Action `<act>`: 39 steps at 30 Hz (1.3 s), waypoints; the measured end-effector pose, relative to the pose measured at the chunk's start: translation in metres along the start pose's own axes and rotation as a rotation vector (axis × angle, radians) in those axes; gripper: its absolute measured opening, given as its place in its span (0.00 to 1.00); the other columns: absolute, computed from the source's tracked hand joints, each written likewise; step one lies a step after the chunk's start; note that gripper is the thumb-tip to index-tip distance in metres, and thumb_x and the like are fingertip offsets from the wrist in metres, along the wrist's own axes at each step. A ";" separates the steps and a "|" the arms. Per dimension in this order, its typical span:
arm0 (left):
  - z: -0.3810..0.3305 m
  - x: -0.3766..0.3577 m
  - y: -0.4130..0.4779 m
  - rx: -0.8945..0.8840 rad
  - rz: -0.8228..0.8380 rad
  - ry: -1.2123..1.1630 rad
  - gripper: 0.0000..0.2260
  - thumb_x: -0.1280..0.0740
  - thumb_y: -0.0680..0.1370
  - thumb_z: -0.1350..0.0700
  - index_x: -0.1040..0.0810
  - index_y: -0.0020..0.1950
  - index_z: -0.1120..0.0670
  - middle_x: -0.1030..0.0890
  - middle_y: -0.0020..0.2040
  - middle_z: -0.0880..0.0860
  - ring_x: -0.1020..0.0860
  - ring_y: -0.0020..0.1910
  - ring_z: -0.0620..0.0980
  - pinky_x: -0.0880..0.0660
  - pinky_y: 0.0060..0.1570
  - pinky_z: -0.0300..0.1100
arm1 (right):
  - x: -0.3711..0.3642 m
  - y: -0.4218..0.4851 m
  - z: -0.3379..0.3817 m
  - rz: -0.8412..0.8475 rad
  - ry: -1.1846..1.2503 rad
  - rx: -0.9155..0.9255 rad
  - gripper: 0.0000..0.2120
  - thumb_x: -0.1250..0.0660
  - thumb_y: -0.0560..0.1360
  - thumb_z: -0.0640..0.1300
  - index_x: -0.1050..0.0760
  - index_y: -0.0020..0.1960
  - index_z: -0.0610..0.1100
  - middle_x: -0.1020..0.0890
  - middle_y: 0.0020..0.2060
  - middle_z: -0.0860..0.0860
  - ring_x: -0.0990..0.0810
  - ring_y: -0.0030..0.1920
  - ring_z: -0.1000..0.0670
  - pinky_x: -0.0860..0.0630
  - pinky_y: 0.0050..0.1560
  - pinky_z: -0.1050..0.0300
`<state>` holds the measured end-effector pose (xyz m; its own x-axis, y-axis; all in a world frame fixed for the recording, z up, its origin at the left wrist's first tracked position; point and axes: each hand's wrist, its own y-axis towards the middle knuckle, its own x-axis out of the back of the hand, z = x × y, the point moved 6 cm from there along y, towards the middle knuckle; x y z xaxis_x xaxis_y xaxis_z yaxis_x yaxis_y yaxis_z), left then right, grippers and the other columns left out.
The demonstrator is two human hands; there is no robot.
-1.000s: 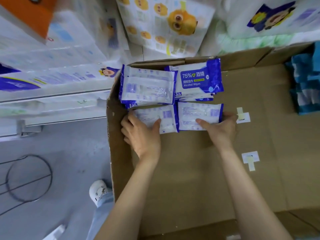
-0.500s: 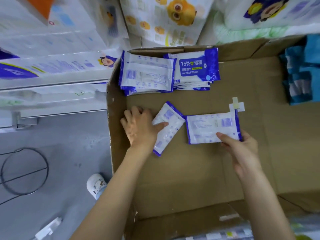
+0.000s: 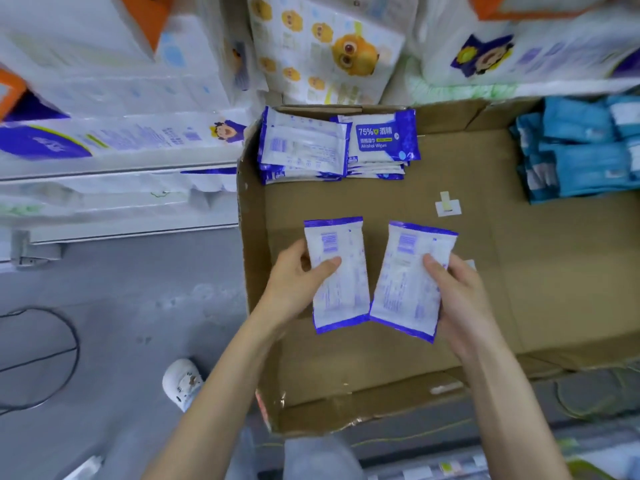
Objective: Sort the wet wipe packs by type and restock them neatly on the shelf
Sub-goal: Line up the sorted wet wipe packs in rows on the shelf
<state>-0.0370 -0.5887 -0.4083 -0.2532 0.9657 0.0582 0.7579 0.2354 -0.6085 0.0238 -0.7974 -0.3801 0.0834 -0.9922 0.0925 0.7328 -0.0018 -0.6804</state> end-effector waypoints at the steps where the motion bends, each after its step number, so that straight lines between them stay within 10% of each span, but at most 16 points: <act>1: -0.007 0.010 -0.016 -0.006 -0.023 -0.041 0.06 0.31 0.76 0.58 0.24 0.50 0.48 0.17 0.49 0.46 0.18 0.49 0.44 0.21 0.49 0.43 | -0.010 -0.014 0.007 0.049 -0.034 0.006 0.08 0.39 0.80 0.41 0.22 0.54 0.44 0.15 0.50 0.48 0.16 0.51 0.45 0.21 0.52 0.40; 6: -0.027 0.061 -0.096 0.122 -0.033 -0.390 0.05 0.32 0.75 0.61 0.21 0.51 0.55 0.15 0.47 0.54 0.16 0.42 0.49 0.20 0.36 0.40 | -0.079 -0.099 0.045 0.311 -0.095 0.103 0.12 0.39 0.78 0.32 0.23 0.58 0.42 0.15 0.50 0.46 0.16 0.50 0.44 0.20 0.51 0.42; 12: -0.040 0.138 -0.177 0.143 0.059 -0.925 0.22 0.30 0.67 0.65 0.23 0.61 0.60 0.18 0.55 0.60 0.18 0.51 0.58 0.19 0.46 0.55 | -0.160 -0.193 0.073 0.360 -0.123 0.277 0.09 0.37 0.77 0.36 0.20 0.53 0.42 0.14 0.46 0.44 0.16 0.49 0.40 0.20 0.50 0.40; 17: -0.065 0.213 -0.233 -0.118 0.160 -0.951 0.29 0.27 0.70 0.48 0.28 0.68 0.57 0.23 0.64 0.60 0.24 0.64 0.59 0.28 0.62 0.56 | -0.255 -0.286 0.074 0.478 -0.120 0.442 0.12 0.40 0.80 0.39 0.19 0.55 0.48 0.15 0.51 0.50 0.18 0.56 0.46 0.22 0.54 0.43; 24: -0.075 0.318 -0.304 -0.257 0.173 -1.097 0.45 0.19 0.58 0.44 0.30 0.70 0.54 0.22 0.64 0.56 0.23 0.63 0.53 0.22 0.55 0.46 | -0.383 -0.382 0.058 0.576 -0.265 0.655 0.16 0.40 0.80 0.41 0.28 0.62 0.59 0.29 0.67 0.63 0.35 0.64 0.74 0.36 0.66 0.73; 30: -0.082 0.404 -0.349 -0.318 0.052 -1.123 0.24 0.29 0.72 0.51 0.25 0.66 0.55 0.20 0.60 0.59 0.20 0.58 0.57 0.21 0.53 0.52 | -0.449 -0.425 0.060 0.632 -0.324 0.736 0.21 0.33 0.76 0.39 0.27 0.60 0.64 0.28 0.67 0.62 0.31 0.65 0.68 0.30 0.61 0.69; 39: -0.101 0.483 -0.347 -0.330 -0.221 -1.144 0.14 0.32 0.67 0.56 0.22 0.51 0.54 0.15 0.41 0.55 0.16 0.36 0.51 0.19 0.35 0.46 | -0.501 -0.415 0.081 0.545 -0.336 0.608 0.13 0.25 0.69 0.42 0.21 0.52 0.48 0.16 0.46 0.53 0.18 0.45 0.54 0.23 0.37 0.62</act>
<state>-0.3613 -0.1930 -0.0897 -0.6553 0.2849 -0.6996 0.7060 0.5604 -0.4331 -0.2675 -0.2890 -0.0847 0.6503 -0.7464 0.1413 0.7574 0.6227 -0.1966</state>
